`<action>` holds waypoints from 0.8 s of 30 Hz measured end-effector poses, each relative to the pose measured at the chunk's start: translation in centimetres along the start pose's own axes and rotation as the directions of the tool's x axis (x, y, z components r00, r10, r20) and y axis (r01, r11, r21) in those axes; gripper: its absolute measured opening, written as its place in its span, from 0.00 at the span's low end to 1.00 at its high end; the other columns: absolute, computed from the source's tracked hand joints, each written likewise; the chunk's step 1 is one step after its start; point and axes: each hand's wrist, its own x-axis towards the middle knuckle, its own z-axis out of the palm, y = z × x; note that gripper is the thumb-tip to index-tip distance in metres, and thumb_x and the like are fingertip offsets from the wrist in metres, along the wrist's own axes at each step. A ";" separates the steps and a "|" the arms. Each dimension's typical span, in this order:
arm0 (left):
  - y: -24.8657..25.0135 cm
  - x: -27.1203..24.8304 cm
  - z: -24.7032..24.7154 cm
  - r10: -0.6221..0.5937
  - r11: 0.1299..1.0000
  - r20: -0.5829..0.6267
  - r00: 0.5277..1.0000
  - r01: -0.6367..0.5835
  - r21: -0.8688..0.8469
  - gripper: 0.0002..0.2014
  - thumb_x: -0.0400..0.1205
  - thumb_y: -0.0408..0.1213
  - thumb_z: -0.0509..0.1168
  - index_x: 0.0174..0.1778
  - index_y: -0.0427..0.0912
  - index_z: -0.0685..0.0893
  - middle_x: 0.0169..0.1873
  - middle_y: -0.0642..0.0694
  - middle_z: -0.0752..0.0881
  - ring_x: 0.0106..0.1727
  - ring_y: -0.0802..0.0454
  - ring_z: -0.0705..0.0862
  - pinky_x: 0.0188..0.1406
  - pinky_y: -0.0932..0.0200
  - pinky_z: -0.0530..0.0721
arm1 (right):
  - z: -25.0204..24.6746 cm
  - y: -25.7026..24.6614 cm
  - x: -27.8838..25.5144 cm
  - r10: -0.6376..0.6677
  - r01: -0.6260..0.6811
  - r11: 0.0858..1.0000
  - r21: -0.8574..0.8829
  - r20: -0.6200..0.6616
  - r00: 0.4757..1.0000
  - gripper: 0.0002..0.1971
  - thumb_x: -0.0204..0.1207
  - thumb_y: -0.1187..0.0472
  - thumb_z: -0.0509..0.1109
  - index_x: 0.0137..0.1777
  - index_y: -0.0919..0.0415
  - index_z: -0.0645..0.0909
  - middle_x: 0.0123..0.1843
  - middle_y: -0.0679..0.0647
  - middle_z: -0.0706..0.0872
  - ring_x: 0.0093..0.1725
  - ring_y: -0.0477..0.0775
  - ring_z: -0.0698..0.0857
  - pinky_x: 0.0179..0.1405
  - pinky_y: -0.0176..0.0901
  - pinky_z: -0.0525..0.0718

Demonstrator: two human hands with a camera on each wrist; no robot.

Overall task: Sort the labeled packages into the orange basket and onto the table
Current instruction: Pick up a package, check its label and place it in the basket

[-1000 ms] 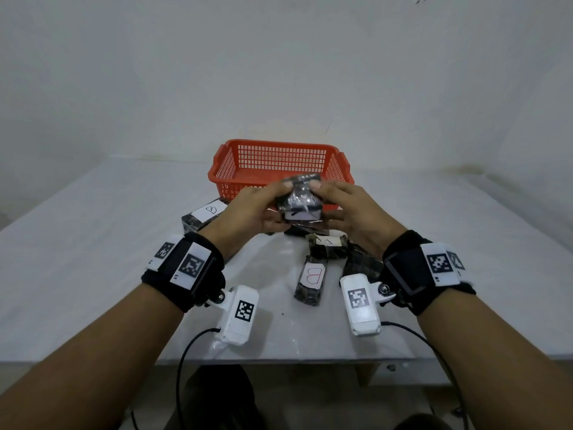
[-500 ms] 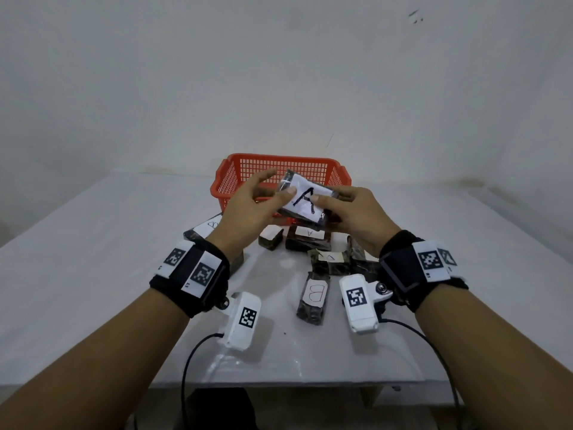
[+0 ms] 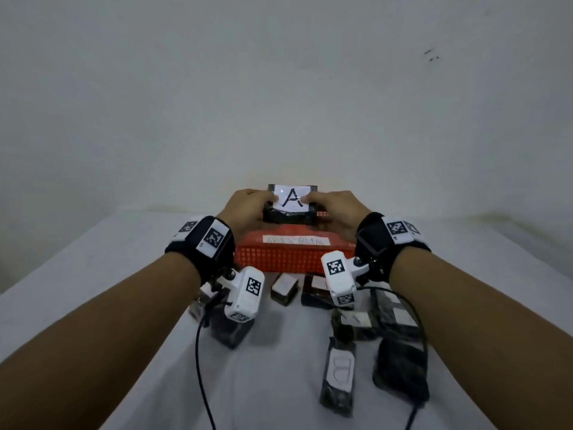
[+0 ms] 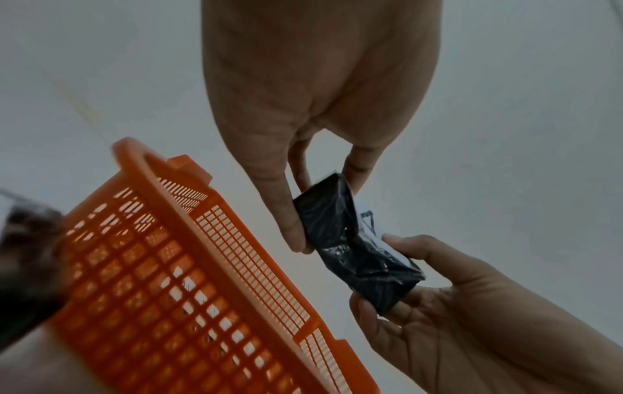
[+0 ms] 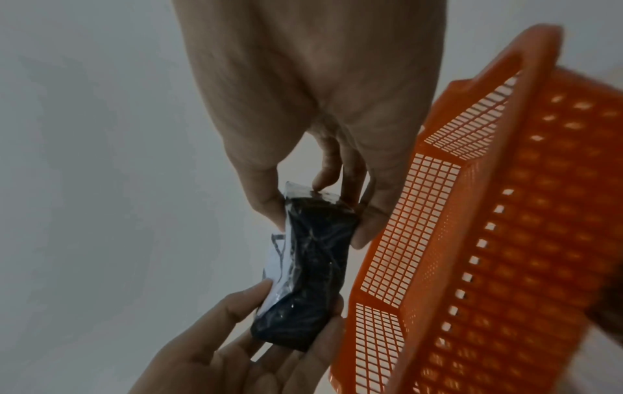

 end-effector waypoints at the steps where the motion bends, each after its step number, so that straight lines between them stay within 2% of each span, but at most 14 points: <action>1: 0.3 1.3 -0.3 -0.011 1.000 -0.013 1.000 0.011 0.024 0.10 0.85 0.28 0.69 0.60 0.27 0.85 0.52 0.31 0.88 0.44 0.39 0.90 0.36 0.47 0.95 | 0.4 -0.2 1.4 0.008 -0.008 1.000 -0.005 -0.013 1.000 0.15 0.73 0.67 0.82 0.57 0.74 0.87 0.39 0.59 0.87 0.39 0.58 0.87 0.30 0.46 0.88; 3: 0.7 4.0 -0.9 -0.038 0.997 -0.019 0.999 0.039 0.065 0.11 0.84 0.30 0.70 0.60 0.27 0.85 0.53 0.29 0.88 0.45 0.38 0.89 0.44 0.41 0.95 | 1.1 -0.3 4.2 0.025 -0.025 1.000 -0.019 -0.048 0.999 0.18 0.71 0.65 0.83 0.58 0.74 0.87 0.42 0.60 0.87 0.42 0.60 0.88 0.33 0.48 0.89; 5: 0.7 6.7 -1.4 -0.063 0.986 -0.020 0.998 0.065 0.154 0.06 0.85 0.33 0.69 0.53 0.33 0.85 0.52 0.32 0.88 0.47 0.40 0.88 0.56 0.40 0.92 | 1.7 -0.2 6.7 0.053 -0.055 0.998 -0.034 -0.063 0.997 0.18 0.71 0.64 0.84 0.57 0.72 0.87 0.45 0.61 0.89 0.45 0.63 0.89 0.39 0.52 0.90; 7: 0.4 9.1 -1.9 -0.088 0.970 -0.031 0.996 0.093 0.224 0.05 0.85 0.35 0.69 0.44 0.39 0.83 0.48 0.37 0.86 0.46 0.41 0.88 0.58 0.42 0.91 | 2.2 0.2 9.0 0.081 -0.085 0.995 -0.053 -0.074 0.994 0.18 0.71 0.65 0.84 0.58 0.73 0.87 0.48 0.63 0.90 0.46 0.66 0.90 0.44 0.56 0.92; 9: -0.1 11.3 -2.2 -0.130 0.953 -0.038 0.991 0.135 0.270 0.07 0.85 0.34 0.68 0.41 0.40 0.82 0.50 0.37 0.86 0.48 0.40 0.87 0.60 0.41 0.90 | 2.5 1.0 11.1 0.105 -0.111 0.991 -0.077 -0.088 0.991 0.20 0.72 0.65 0.84 0.60 0.73 0.86 0.52 0.66 0.91 0.49 0.68 0.92 0.47 0.59 0.93; 11: -0.6 13.4 -2.3 -0.180 0.934 -0.040 0.983 0.184 0.307 0.04 0.84 0.33 0.67 0.44 0.37 0.83 0.53 0.35 0.86 0.51 0.37 0.88 0.61 0.39 0.91 | 2.9 1.7 12.8 0.127 -0.138 0.984 -0.115 -0.096 0.987 0.20 0.72 0.63 0.84 0.60 0.73 0.86 0.55 0.68 0.91 0.52 0.69 0.92 0.51 0.63 0.93; 13: -0.7 15.1 -2.3 -0.210 0.902 -0.062 0.976 0.218 0.372 0.09 0.83 0.32 0.67 0.54 0.30 0.85 0.57 0.31 0.89 0.56 0.34 0.90 0.63 0.36 0.90 | 3.2 2.2 14.6 0.133 -0.149 0.974 -0.173 -0.101 0.986 0.20 0.71 0.61 0.85 0.58 0.72 0.87 0.59 0.68 0.91 0.57 0.70 0.91 0.58 0.68 0.91; 15: -0.7 16.7 -2.1 -0.193 0.802 -0.034 0.981 0.177 0.571 0.11 0.84 0.30 0.67 0.60 0.30 0.85 0.63 0.29 0.88 0.60 0.35 0.89 0.64 0.47 0.87 | 3.3 2.4 16.3 0.124 -0.147 0.959 -0.243 -0.108 0.986 0.21 0.71 0.58 0.85 0.58 0.71 0.87 0.61 0.66 0.90 0.60 0.69 0.90 0.62 0.67 0.89; 16: -0.4 17.2 -1.9 -0.185 0.752 -0.033 0.982 0.163 0.639 0.09 0.85 0.30 0.67 0.59 0.32 0.84 0.67 0.29 0.86 0.62 0.36 0.87 0.60 0.53 0.84 | 3.4 2.3 17.0 0.121 -0.146 0.950 -0.277 -0.106 0.987 0.21 0.72 0.55 0.84 0.58 0.70 0.87 0.62 0.64 0.90 0.61 0.68 0.90 0.63 0.64 0.89; 17: 0.0 17.4 -1.7 -0.172 0.729 -0.030 0.985 0.148 0.668 0.08 0.87 0.29 0.64 0.60 0.33 0.83 0.71 0.29 0.84 0.65 0.36 0.85 0.58 0.55 0.81 | 3.5 2.3 17.8 0.121 -0.146 0.939 -0.311 -0.097 0.988 0.20 0.72 0.54 0.83 0.56 0.68 0.88 0.62 0.63 0.90 0.61 0.67 0.89 0.63 0.63 0.89; 19: -0.3 18.6 -1.4 -0.159 0.596 0.005 0.987 0.092 0.797 0.14 0.91 0.29 0.60 0.70 0.29 0.81 0.76 0.29 0.79 0.66 0.37 0.82 0.57 0.55 0.75 | 3.7 2.3 18.8 0.125 -0.148 0.917 -0.371 -0.084 0.989 0.15 0.73 0.52 0.82 0.47 0.63 0.86 0.63 0.63 0.90 0.61 0.67 0.90 0.65 0.63 0.88; 21: -0.5 19.4 -1.0 -0.094 0.427 0.051 0.994 -0.006 0.904 0.18 0.92 0.29 0.59 0.76 0.25 0.77 0.76 0.30 0.80 0.57 0.45 0.77 0.53 0.58 0.71 | 4.1 2.3 19.0 0.139 -0.157 0.895 -0.417 -0.075 0.988 0.13 0.76 0.52 0.80 0.43 0.60 0.83 0.62 0.62 0.90 0.60 0.65 0.89 0.67 0.61 0.88; 23: -0.4 19.5 -1.1 -0.121 0.257 0.082 0.989 -0.048 0.965 0.18 0.92 0.30 0.58 0.77 0.25 0.76 0.73 0.32 0.81 0.56 0.49 0.72 0.53 0.59 0.71 | 4.7 2.4 18.7 0.152 -0.157 0.864 -0.479 -0.050 0.987 0.12 0.80 0.52 0.76 0.44 0.61 0.83 0.61 0.61 0.88 0.61 0.65 0.88 0.66 0.57 0.87; 24: -0.4 19.8 -1.2 -0.134 0.161 0.121 0.984 -0.099 0.982 0.17 0.92 0.31 0.59 0.75 0.27 0.78 0.68 0.33 0.82 0.56 0.49 0.72 0.52 0.60 0.71 | 4.8 2.8 18.9 0.161 -0.163 0.848 -0.504 -0.048 0.986 0.12 0.81 0.53 0.75 0.46 0.62 0.83 0.59 0.61 0.88 0.58 0.64 0.88 0.61 0.55 0.87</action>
